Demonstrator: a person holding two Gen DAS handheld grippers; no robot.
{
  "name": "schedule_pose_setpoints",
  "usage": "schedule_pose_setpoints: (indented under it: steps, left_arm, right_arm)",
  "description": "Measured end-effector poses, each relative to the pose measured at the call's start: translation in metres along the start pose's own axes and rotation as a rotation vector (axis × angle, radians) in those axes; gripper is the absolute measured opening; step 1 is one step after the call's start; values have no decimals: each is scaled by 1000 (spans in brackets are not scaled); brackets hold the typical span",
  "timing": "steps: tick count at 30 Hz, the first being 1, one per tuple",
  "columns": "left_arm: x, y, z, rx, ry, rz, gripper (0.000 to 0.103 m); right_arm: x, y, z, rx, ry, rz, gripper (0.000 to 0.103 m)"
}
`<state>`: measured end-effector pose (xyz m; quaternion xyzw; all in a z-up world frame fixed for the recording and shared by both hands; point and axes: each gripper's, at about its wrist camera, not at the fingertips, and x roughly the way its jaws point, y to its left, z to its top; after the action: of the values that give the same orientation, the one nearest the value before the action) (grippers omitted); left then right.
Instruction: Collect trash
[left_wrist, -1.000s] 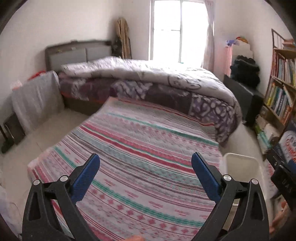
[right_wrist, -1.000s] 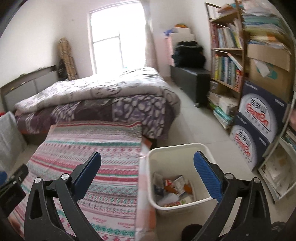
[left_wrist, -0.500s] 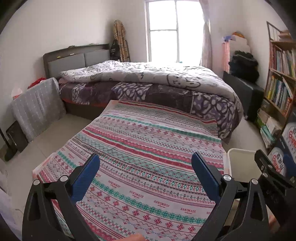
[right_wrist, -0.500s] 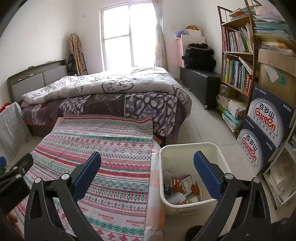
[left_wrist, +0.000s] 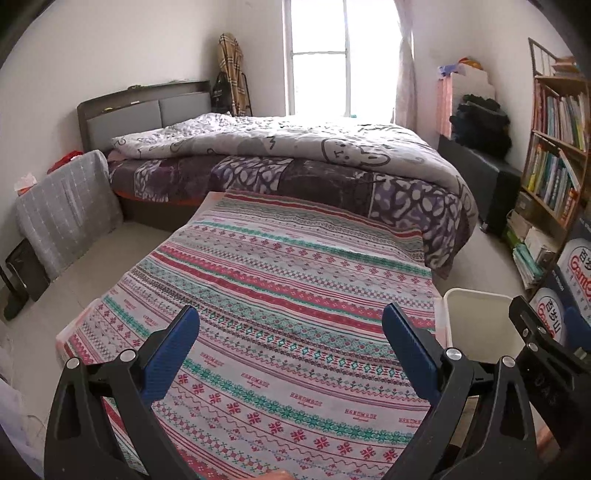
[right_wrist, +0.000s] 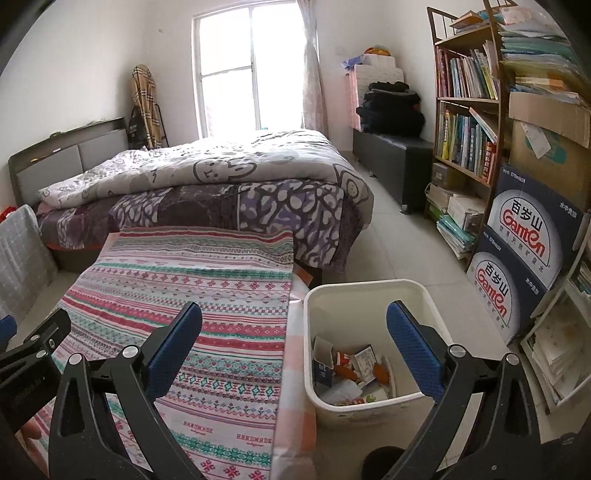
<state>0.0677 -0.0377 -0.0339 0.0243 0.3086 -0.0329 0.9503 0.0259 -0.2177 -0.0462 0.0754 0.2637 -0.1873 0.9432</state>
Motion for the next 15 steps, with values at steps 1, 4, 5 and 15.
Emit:
schedule_pose_setpoints:
  steps: [1, 4, 5, 15]
  left_arm:
    - [1, -1, 0, 0, 2, -1, 96]
    - [2, -1, -1, 0, 5, -1, 96]
    - [2, -1, -1, -2, 8, -2, 96]
    - [4, -1, -2, -2, 11, -1, 96]
  right_arm:
    - [1, -1, 0, 4, 5, 0, 96]
    - [2, -4, 0, 12, 11, 1, 96]
    - [2, -4, 0, 11, 11, 0, 96]
    - [3, -5, 0, 9, 15, 2, 96]
